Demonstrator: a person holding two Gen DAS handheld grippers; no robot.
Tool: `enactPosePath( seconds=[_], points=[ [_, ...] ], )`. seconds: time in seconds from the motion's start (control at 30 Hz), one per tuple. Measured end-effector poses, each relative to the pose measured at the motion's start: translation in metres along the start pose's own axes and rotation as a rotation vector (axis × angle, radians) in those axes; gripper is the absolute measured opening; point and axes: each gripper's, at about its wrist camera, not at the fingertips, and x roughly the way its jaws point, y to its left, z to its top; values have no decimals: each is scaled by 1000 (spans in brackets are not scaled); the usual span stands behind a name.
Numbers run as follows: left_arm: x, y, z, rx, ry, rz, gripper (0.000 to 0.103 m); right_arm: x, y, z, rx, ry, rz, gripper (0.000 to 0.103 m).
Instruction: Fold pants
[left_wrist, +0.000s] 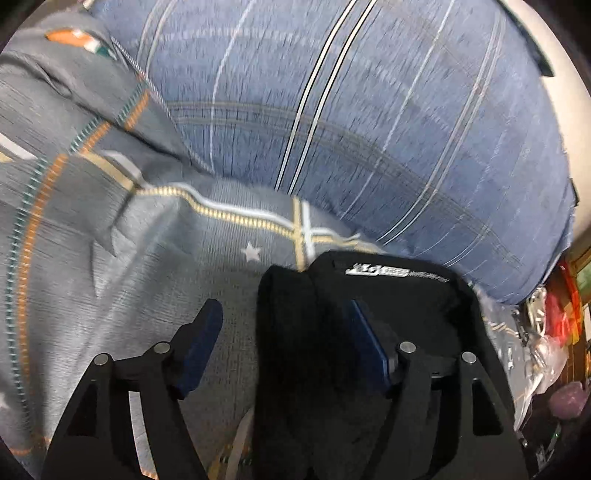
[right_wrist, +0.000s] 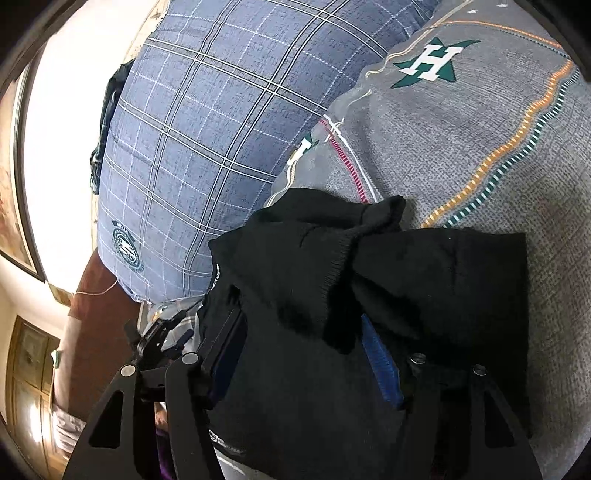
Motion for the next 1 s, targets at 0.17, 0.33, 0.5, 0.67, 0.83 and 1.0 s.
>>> enactPosePath(
  seconds=[0.17,0.33,0.5,0.67,0.83,1.0],
  points=[
    [11,2,-3,-42,45,-53,70,8,6,3,-5,-1,2,66],
    [13,-5,-6,6,17,-99,61,11,9,3,-19,-10,-13,66],
    [21,0,-4,16,23,-112,22,13,15,0,-48,-28,-26,64],
    [7,9,-5,-5,-17,-159,14,17,17,-3,-82,-40,-69,40],
    [-21,1,-7,28,-93,-210,11,12,18,-3,-103,-80,-90,23],
    [-46,-16,-14,67,-146,-273,9,13,7,1,-8,-61,-35,30]
  ],
)
